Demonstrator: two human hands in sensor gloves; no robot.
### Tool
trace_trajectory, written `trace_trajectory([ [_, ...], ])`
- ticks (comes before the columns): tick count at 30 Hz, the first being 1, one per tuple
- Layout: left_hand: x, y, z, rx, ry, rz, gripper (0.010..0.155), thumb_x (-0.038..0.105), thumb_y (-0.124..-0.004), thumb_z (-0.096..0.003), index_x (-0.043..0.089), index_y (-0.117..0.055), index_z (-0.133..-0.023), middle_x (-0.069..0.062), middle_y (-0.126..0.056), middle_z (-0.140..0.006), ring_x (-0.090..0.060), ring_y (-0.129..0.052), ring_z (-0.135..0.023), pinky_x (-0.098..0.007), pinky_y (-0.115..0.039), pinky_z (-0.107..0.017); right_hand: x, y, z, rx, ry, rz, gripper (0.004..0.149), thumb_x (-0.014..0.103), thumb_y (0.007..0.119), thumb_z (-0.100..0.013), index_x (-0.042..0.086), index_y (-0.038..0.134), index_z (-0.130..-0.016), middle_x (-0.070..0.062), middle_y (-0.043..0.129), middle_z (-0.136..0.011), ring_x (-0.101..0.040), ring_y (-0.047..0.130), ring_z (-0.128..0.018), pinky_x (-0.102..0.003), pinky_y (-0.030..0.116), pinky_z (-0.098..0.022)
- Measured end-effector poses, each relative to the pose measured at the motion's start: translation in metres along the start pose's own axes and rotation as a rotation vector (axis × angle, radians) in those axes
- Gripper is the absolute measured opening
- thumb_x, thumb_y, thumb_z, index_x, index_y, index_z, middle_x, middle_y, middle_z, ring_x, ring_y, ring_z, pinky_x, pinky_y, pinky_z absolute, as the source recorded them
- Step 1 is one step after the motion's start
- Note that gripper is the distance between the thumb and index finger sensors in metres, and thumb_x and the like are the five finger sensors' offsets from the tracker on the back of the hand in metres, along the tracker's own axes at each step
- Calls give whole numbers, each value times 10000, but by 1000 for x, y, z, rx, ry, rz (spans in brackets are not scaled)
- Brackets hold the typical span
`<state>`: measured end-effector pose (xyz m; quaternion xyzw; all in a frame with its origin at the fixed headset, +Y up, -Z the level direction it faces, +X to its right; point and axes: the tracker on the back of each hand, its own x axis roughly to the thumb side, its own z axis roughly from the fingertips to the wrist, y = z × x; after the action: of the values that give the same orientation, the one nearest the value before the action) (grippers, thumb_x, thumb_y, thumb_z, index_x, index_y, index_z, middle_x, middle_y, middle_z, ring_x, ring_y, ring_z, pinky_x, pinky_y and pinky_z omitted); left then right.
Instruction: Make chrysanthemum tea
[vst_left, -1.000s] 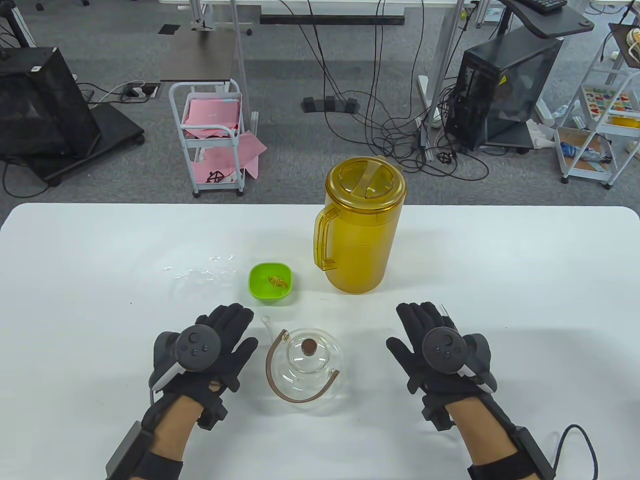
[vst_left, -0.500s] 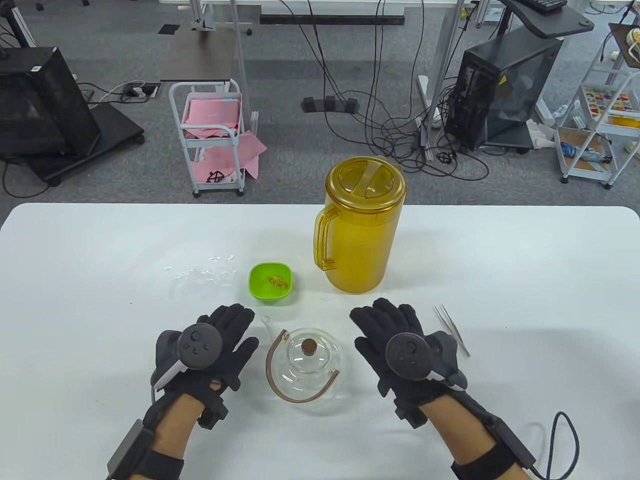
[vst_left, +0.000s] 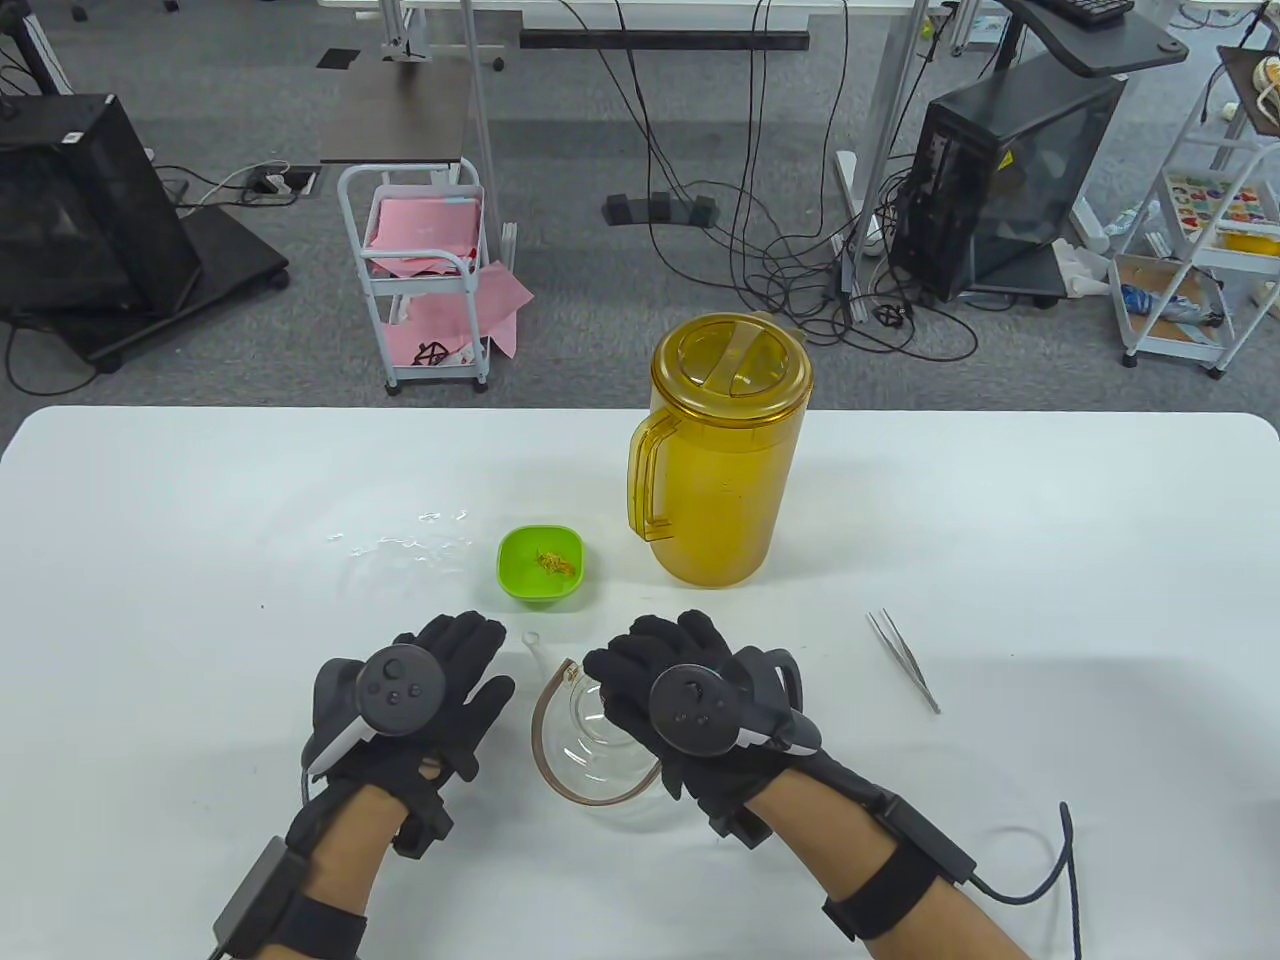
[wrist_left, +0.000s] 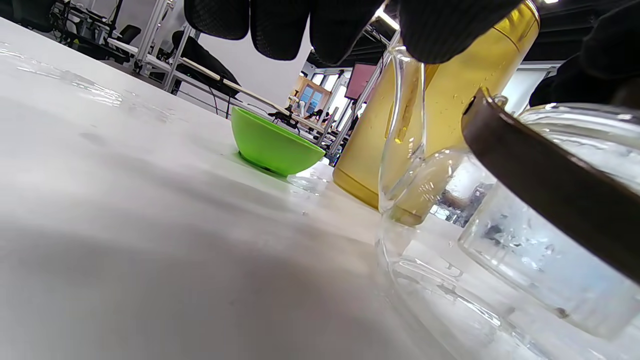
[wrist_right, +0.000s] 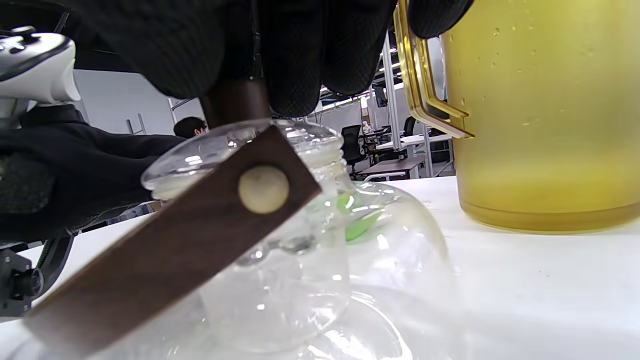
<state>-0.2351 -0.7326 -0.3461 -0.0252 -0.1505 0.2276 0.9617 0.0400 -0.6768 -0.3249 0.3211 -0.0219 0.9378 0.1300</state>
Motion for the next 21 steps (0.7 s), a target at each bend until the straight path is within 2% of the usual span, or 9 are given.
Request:
trace_trajectory([
  [6,1,0,0,-5,5,-3,676,546,-693,-577,235,-525,-1153,-138,-520,-1249,-474,-454,-1122,-668,-322,-765,8,4,2,-22,-13,39,533,418,813,-565,310,673,-1068,8,706,-1077,-311,674,-1085,-648,447,-788],
  [9,1,0,0,-4,10,-1,678,547,-692,-576,235,-522,-1153,-134,-517,-1250,-472,-455,-1123,-668,-321,-765,2,-9,5,-76,-4,-24,529,401,795,-570,297,664,-1071,1,699,-1080,-315,670,-1085,-647,451,-787],
  [12,0,2,0,1,15,5,676,546,-694,-576,236,-525,-1152,-137,-520,-1249,-472,-455,-1123,-668,-322,-765,-18,-29,12,-139,50,-81,530,394,793,-570,290,661,-1072,-6,698,-1079,-322,665,-1084,-647,459,-780],
  [15,0,1,0,-4,18,7,676,547,-693,-576,237,-522,-1153,-134,-517,-1250,-473,-454,-1123,-667,-320,-766,-48,-41,24,-187,130,-24,532,399,796,-564,289,670,-1069,-3,708,-1074,-321,677,-1077,-646,478,-771],
  [18,0,0,-1,-9,18,3,677,547,-692,-576,234,-524,-1153,-139,-519,-1249,-473,-454,-1122,-667,-322,-765,-77,-40,38,-214,216,17,532,403,800,-560,294,675,-1065,2,715,-1070,-320,688,-1071,-645,494,-762],
  [21,0,0,-1,-14,18,3,676,547,-692,-576,235,-524,-1152,-139,-519,-1249,-474,-455,-1121,-668,-322,-764,-112,-28,53,-202,330,13,529,400,806,-559,298,680,-1063,4,715,-1072,-321,685,-1071,-644,496,-760],
])
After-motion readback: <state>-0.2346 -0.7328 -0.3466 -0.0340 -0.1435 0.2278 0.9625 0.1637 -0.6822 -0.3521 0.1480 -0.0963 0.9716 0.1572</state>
